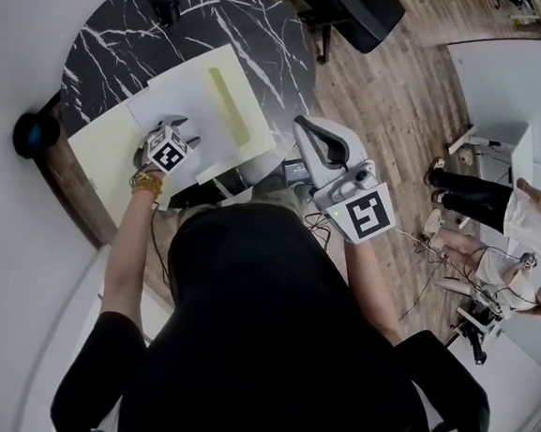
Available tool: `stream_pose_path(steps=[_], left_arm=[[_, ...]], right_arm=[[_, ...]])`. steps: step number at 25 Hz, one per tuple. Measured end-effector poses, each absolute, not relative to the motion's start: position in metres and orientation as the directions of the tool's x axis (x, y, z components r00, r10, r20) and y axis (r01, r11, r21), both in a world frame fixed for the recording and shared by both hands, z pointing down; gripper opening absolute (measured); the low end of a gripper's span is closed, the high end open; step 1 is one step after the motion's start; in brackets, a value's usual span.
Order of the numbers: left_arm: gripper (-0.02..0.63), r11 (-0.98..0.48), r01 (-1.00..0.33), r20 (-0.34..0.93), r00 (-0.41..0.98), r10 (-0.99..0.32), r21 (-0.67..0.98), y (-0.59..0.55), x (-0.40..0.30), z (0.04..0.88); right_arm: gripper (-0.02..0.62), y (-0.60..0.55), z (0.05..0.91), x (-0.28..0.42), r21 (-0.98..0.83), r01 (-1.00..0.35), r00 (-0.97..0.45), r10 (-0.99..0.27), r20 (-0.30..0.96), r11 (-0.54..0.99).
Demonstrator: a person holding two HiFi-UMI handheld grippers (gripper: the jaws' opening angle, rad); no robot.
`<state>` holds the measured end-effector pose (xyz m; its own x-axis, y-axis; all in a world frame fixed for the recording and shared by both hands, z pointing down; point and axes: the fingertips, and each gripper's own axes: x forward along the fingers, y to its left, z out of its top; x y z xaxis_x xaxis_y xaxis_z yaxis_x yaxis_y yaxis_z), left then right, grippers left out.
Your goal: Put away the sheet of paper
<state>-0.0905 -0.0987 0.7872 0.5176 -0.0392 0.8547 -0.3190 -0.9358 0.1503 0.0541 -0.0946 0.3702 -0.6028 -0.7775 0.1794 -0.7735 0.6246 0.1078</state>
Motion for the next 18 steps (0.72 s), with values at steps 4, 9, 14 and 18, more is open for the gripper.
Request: stream_pose_path(steps=[4, 9, 14, 18], left_arm=[[0.272, -0.932, -0.329, 0.859, 0.511, -0.039, 0.154, -0.1, -0.088, 0.789], [0.255, -0.93, -0.334, 0.883, 0.469, -0.024, 0.152, -0.104, -0.087, 0.793], [0.185, -0.924, -0.353, 0.895, 0.445, -0.03, 0.145, -0.111, -0.09, 0.803], [0.154, -0.921, -0.364, 0.896, 0.442, -0.038, 0.141, -0.113, -0.092, 0.802]], right_arm=[[-0.002, -0.09, 0.371, 0.039, 0.12, -0.744, -0.634, -0.751, 0.185, 0.658], [-0.002, -0.086, 0.373, 0.037, 0.111, -0.741, -0.638, -0.746, 0.193, 0.662], [-0.002, -0.085, 0.374, 0.04, 0.106, -0.747, -0.632, -0.751, 0.191, 0.656], [-0.002, -0.085, 0.374, 0.042, 0.103, -0.752, -0.629, -0.755, 0.186, 0.652]])
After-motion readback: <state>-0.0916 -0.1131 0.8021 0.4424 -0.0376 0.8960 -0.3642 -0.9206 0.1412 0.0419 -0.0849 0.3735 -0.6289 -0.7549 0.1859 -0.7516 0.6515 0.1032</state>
